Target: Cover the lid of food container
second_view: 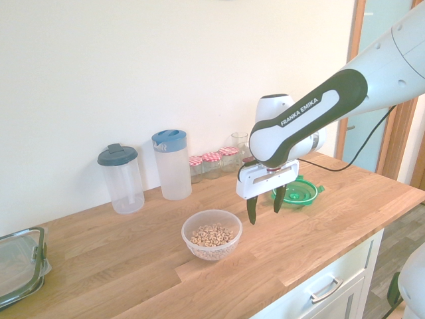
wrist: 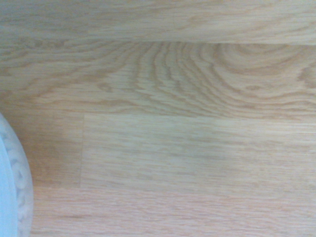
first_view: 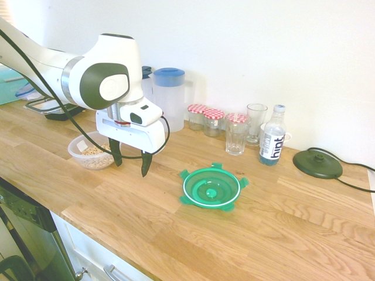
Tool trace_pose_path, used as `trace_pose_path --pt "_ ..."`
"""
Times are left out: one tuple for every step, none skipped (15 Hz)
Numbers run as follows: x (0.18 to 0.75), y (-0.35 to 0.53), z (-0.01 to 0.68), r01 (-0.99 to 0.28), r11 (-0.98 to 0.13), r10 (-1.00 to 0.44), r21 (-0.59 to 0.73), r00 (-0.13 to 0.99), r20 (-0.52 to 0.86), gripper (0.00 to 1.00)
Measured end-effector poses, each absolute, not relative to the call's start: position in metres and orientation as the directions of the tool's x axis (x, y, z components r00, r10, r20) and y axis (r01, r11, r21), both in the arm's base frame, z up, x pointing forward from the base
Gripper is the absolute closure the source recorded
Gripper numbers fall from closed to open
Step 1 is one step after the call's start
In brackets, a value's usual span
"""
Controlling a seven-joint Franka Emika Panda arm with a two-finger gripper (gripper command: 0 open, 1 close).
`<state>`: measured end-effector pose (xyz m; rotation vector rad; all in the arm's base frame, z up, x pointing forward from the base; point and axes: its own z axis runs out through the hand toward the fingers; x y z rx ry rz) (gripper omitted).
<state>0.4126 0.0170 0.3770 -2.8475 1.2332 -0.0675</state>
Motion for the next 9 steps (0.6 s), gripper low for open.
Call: trace_pose_path --pt "0.413 0.017 0.377 -0.729 -0.682 -0.731 -0.05 0.682 0.025 0.0" --pt "0.414 0.017 0.378 -0.725 -0.687 -0.727 -0.05 0.686 0.029 0.0" --pt "0.417 0.018 0.383 -0.708 -0.703 -0.711 -0.063 0.703 0.028 0.0" --pt "0.421 0.019 0.392 -0.687 -0.722 -0.69 -0.086 0.724 0.01 0.0" --pt "0.426 0.016 0.404 -0.665 -0.737 -0.667 -0.124 0.744 -0.026 0.0" --pt "0.43 0.008 0.416 -0.65 -0.742 -0.649 -0.164 0.758 -0.068 0.0" --pt "0.434 -0.006 0.427 -0.646 -0.737 -0.639 -0.197 0.762 -0.106 0.0" --pt "0.437 -0.024 0.436 -0.647 -0.728 -0.633 -0.226 0.761 -0.141 0.0" --pt "0.44 -0.043 0.441 -0.646 -0.722 -0.622 -0.25 0.763 -0.175 0.0"
